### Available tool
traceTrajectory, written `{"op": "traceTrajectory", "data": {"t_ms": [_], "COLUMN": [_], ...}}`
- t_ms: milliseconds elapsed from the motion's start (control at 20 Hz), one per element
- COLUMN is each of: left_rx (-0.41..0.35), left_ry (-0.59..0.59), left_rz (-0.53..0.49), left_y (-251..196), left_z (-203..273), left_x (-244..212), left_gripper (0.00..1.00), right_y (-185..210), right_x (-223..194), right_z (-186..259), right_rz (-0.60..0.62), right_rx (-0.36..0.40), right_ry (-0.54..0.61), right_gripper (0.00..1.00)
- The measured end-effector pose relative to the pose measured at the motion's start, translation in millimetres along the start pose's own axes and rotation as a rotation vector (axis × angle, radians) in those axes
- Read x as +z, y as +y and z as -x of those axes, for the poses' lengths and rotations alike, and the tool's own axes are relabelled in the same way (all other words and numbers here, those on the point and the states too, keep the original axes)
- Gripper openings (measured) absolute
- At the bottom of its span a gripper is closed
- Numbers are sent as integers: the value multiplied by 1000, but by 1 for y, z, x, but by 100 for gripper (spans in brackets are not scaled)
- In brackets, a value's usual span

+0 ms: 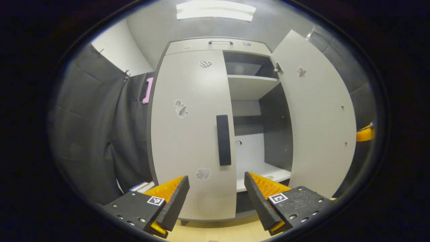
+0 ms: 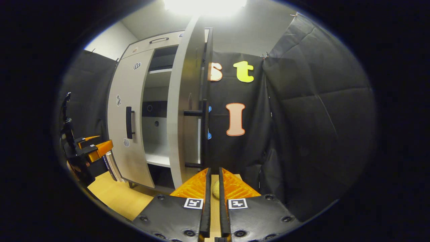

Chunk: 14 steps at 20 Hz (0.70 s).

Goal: Open the right door of the double-door shoe cabinet with the right hand, and open the left door with the left hand.

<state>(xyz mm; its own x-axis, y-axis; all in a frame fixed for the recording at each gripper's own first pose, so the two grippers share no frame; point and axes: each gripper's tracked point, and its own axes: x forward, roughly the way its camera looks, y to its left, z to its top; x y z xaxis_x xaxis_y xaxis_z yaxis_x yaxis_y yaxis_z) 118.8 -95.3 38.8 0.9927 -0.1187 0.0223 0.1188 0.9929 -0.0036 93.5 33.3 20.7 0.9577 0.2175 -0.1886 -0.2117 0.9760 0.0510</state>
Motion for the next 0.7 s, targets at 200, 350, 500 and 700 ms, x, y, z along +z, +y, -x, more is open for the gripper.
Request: {"op": "traceTrajectory", "data": {"t_ms": [200,350,500,700], "left_rx": [-10,-20,-30,-18], "left_ry": [-26,-47,-37,-8], "left_rz": [-20,-17,32,45], "left_y": [-13,-20,-23,-14], "left_z": [-36,-58,-84,-116], "left_x": [15,28,31,32], "left_gripper": [96,99,96,99], "right_y": [-30,-51,-73,-95], "right_x": [-17,-26,-36,-51], "right_z": [14,26,37,44], "right_rz": [-28,-37,-35,-77], "right_rx": [-51,-106,-162,-216], "right_ry": [22,26,39,72], "right_gripper": [98,95,95,95]}}
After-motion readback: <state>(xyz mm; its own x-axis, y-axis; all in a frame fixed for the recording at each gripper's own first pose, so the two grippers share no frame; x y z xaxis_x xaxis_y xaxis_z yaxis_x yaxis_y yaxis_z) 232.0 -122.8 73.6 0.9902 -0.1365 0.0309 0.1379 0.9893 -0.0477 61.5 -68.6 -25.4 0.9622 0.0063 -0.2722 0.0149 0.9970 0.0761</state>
